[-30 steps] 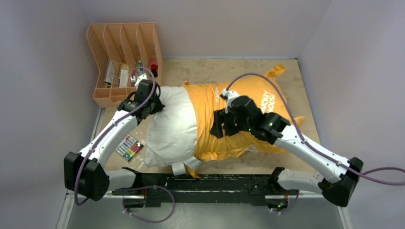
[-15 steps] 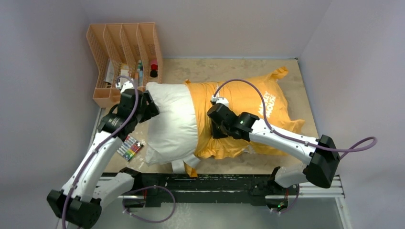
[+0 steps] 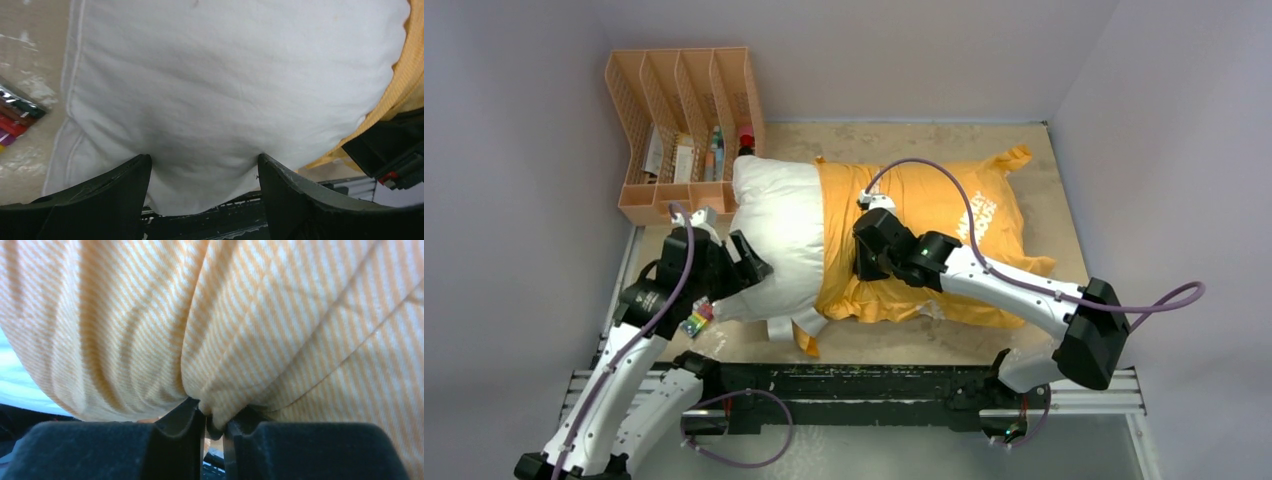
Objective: Remove the pillowcase from the pillow
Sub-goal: Remove the pillow from the pillowcase.
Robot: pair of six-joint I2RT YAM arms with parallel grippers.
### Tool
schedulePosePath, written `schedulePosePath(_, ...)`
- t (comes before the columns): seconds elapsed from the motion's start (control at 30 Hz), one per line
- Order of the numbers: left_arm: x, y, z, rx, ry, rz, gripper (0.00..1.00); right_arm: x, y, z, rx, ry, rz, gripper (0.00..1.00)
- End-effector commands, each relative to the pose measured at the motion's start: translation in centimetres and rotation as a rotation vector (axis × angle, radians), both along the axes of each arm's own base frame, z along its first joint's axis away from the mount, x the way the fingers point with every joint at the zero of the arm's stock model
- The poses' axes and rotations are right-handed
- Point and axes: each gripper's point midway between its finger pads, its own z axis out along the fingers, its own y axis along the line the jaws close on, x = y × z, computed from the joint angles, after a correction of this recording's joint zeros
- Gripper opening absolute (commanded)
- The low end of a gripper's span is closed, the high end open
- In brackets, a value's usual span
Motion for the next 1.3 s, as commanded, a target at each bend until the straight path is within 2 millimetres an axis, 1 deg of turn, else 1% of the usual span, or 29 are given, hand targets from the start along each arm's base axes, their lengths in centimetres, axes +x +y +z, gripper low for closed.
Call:
schedulePosePath(0.0, -1.3, -3.8, 0.0, -0.229, -0.028, -0.116, 0.77, 2.1, 1.5, 3.3, 0.117, -0.097, -0.017, 0.27)
schedulePosePath(0.03, -1.5, -4.2, -0.7, -0.254, -0.018, -0.124, 0.77, 1.9, 1.7, 3.0, 0.128, -0.086, -0.007, 0.37)
schedulePosePath(0.07, -1.6, -4.4, -1.5, -0.266, -0.007, -0.128, 0.77, 1.4, 2.0, 2.7, 0.133, -0.066, 0.016, 0.44)
schedulePosePath(0.13, -1.6, -4.3, -3.0, -0.259, 0.018, -0.118, 0.77, 1.1, 2.1, 2.7, 0.126, -0.042, 0.03, 0.5)
schedulePosePath(0.17, -1.3, -4.2, -3.4, -0.251, 0.018, -0.111, 0.77, 0.5, 2.3, 2.7, 0.125, -0.035, 0.067, 0.53)
schedulePosePath(0.23, -0.3, -4.1, -3.8, -0.238, 0.004, -0.09, 0.76, -1.6, 3.3, 2.7, 0.182, 0.019, 0.162, 0.6)
schedulePosePath(0.27, 0.3, -4.1, -3.9, -0.233, -0.002, -0.08, 0.73, -2.5, 3.6, 2.7, 0.196, 0.027, 0.183, 0.62)
schedulePosePath(0.3, 1.0, -4.1, -4.0, -0.226, -0.01, -0.069, 0.65, -3.3, 3.8, 2.8, 0.184, 0.014, 0.184, 0.68)
schedulePosePath(0.33, 1.6, -3.9, -4.1, -0.215, -0.017, -0.051, 0.52, -4.0, 3.3, 2.5, 0.12, 0.001, 0.147, 0.71)
schedulePosePath(0.4, 2.7, -3.3, -3.8, -0.188, -0.041, -0.008, 0.13, -5.5, 2.3, 1.6, -0.035, -0.033, 0.068, 0.76)
schedulePosePath(0.43, 3.1, -3.1, -3.5, -0.181, -0.057, 0.007, 0.01, -6.1, 1.7, 1.0, -0.091, -0.035, 0.011, 0.79)
schedulePosePath(0.5, 3.4, -3.0, -2.7, -0.177, -0.087, 0.006, 0.0, -6.7, 1.5, 0.2, -0.143, -0.046, -0.055, 0.83)
schedulePosePath(0.57, 3.3, -3.3, -2.3, -0.178, -0.093, -0.021, 0.0, -7.1, 2.5, -0.1, -0.126, -0.072, -0.087, 0.85)
schedulePosePath(0.63, 3.0, -3.3, -2.5, -0.17, -0.079, -0.032, 0.0, -6.7, 4.1, -0.7, -0.068, -0.1, -0.113, 0.91)
schedulePosePath(0.67, 2.9, -3.3, -2.6, -0.167, -0.074, -0.036, 0.0, -6.4, 4.6, -1.2, -0.047, -0.104, -0.147, 0.92)
schedulePosePath(0.7, 2.7, -3.2, -2.5, -0.165, -0.076, -0.037, 0.0, -5.9, 4.7, -2.4, -0.056, -0.117, -0.183, 0.94)
schedulePosePath(0.73, 2.6, -3.1, -2.3, -0.16, -0.079, -0.037, 0.0, -5.5, 4.5, -3.5, -0.078, -0.124, -0.216, 0.96)
schedulePosePath(0.77, 2.5, -2.9, -2.1, -0.156, -0.084, -0.034, 0.0, -5.0, 3.9, -4.3, -0.113, -0.145, -0.273, 0.99)
schedulePosePath(0.8, 2.3, -2.6, -1.8, -0.146, -0.087, -0.026, 0.0, -4.1, 2.5, -4.8, -0.161, -0.193, -0.354, 0.99)
schedulePosePath(0.83, 2.1, -2.3, -1.6, -0.135, -0.089, -0.018, 0.0, -3.3, 1.5, -5.1, -0.201, -0.237, -0.408, 0.96)
schedulePosePath(0.87, 1.9, -2.0, -1.3, -0.122, -0.088, -0.012, 0.0, -2.6, 0.9, -5.0, -0.233, -0.274, -0.441, 0.86)
schedulePosePath(0.9, 1.7, -1.6, -1.1, -0.104, -0.086, -0.003, 0.0, -1.8, 0.3, -4.9, -0.265, -0.305, -0.471, 0.75)
schedulePosePath(0.97, 1.2, -0.6, -0.9, -0.065, -0.083, 0.022, 0.0, -0.8, -1.2, -5.2, -0.319, -0.3, -0.513, 0.54)
schedulePosePath(1.03, 1.0, -0.1, -0.7, -0.046, -0.085, 0.038, 0.0, -0.3, -3.0, -5.2, -0.343, -0.288, -0.567, 0.27)
schedulePosePath(1.07, 1.2, 0.4, -0.6, -0.027, -0.094, 0.063, 0.0, -0.3, -4.0, -5.1, -0.358, -0.288, -0.577, 0.16)
schedulePosePath(1.1, 1.4, 0.8, -0.5, -0.014, -0.097, 0.08, 0.0, -0.3, -4.8, -4.7, -0.367, -0.296, -0.583, 0.09)
schedulePosePath(1.17, 1.7, 1.8, -0.7, 0.028, -0.089, 0.127, 0.0, -0.6, -6.5, -3.8, -0.385, -0.319, -0.579, 0.04)
schedulePosePath(1.2, 1.8, 2.8, -1.0, 0.07, -0.07, 0.171, 0.0, -0.8, -7.3, -3.4, -0.397, -0.328, -0.57, 0.03)
schedulePosePath(1.27, 1.5, 5.7, -0.9, 0.187, -0.041, 0.29, 0.0, -1.1, -9.2, -3.0, -0.431, -0.345, -0.538, 0.02)
